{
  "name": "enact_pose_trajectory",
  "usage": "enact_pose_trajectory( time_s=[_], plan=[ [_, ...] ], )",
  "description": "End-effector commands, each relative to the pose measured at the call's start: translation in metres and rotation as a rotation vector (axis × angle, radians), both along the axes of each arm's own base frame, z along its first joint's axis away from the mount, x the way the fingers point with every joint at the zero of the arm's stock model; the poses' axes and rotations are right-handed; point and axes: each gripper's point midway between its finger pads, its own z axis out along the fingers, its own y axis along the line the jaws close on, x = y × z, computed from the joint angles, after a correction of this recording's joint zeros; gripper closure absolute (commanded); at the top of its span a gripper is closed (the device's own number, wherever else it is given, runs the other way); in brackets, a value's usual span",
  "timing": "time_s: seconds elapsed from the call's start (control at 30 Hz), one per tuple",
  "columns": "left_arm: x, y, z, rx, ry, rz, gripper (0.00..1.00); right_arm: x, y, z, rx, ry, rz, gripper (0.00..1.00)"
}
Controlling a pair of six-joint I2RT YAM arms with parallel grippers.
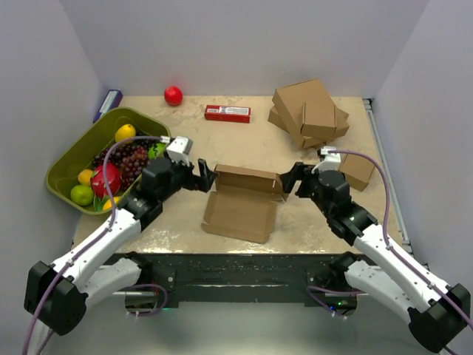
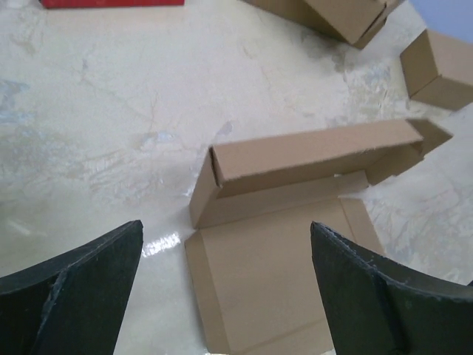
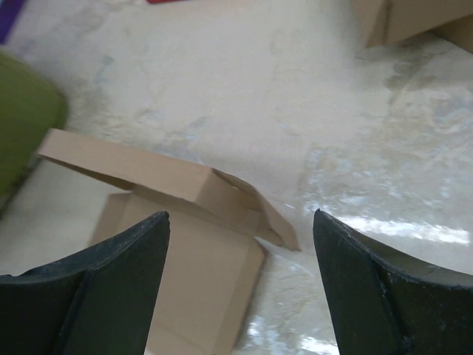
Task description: Fold the paper box
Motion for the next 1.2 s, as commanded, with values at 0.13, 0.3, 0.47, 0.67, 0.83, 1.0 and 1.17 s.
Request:
enact_pose_trajectory(
  time_s=[0.13, 0.3, 0.47, 0.67, 0.83, 1.0, 1.17],
  plan=[
    [0.026, -0.010, 0.047, -0.156, 0.150, -0.241, 0.07, 0.002, 0.054, 0.044, 0.307, 0.094, 0.101, 0.21],
    [0.038, -0.015, 0.028, -0.147, 0.190, -0.267, 0.12, 0.006, 0.072, 0.037, 0.383, 0.173, 0.117, 0.32],
    [0.043, -0.019, 0.010, -0.149, 0.221, -0.280, 0.17, 0.011, 0.074, 0.024, 0.367, 0.209, 0.101, 0.41],
    [0.050, -0.022, -0.001, -0.162, 0.244, -0.288, 0.21, 0.020, 0.064, 0.013, 0.336, 0.189, 0.037, 0.48],
    [0.057, -0.027, -0.006, -0.178, 0.254, -0.303, 0.27, 0.027, 0.063, 0.012, 0.331, 0.191, 0.025, 0.50],
    [0.060, -0.028, -0.011, -0.182, 0.263, -0.299, 0.31, 0.032, 0.059, 0.016, 0.310, 0.170, 0.008, 0.51],
    [0.063, -0.028, -0.017, -0.179, 0.276, -0.292, 0.36, 0.035, 0.058, 0.008, 0.295, 0.181, 0.000, 0.51]
  ],
)
